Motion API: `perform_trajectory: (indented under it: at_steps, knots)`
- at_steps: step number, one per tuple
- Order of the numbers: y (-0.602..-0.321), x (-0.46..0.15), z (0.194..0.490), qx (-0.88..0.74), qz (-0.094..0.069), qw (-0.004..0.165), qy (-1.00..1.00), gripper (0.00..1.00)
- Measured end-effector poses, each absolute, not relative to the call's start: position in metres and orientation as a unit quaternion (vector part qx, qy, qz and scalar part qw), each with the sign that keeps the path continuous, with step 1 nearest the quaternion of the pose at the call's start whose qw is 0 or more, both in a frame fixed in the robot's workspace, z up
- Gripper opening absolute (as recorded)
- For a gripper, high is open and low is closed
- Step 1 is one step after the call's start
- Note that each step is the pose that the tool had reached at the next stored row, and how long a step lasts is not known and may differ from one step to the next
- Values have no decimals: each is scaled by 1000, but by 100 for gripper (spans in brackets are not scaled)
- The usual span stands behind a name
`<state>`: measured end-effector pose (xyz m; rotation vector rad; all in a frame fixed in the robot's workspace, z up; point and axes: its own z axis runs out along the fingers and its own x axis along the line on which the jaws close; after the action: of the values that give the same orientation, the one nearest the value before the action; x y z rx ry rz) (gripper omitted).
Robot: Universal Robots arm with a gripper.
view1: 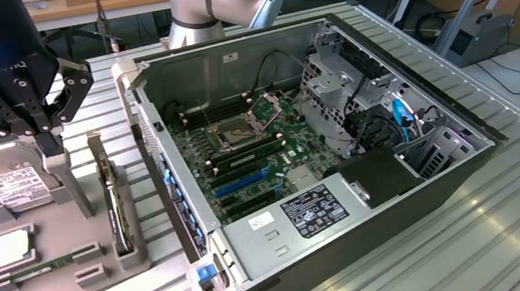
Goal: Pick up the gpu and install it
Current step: 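Reach for the gpu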
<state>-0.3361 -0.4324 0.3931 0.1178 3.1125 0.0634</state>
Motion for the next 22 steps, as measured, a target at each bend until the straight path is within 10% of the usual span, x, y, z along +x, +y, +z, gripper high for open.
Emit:
perform_trajectory:
  at_steps: [22]
  knots:
    - [-451,-336,393,38,20,13,999,11]
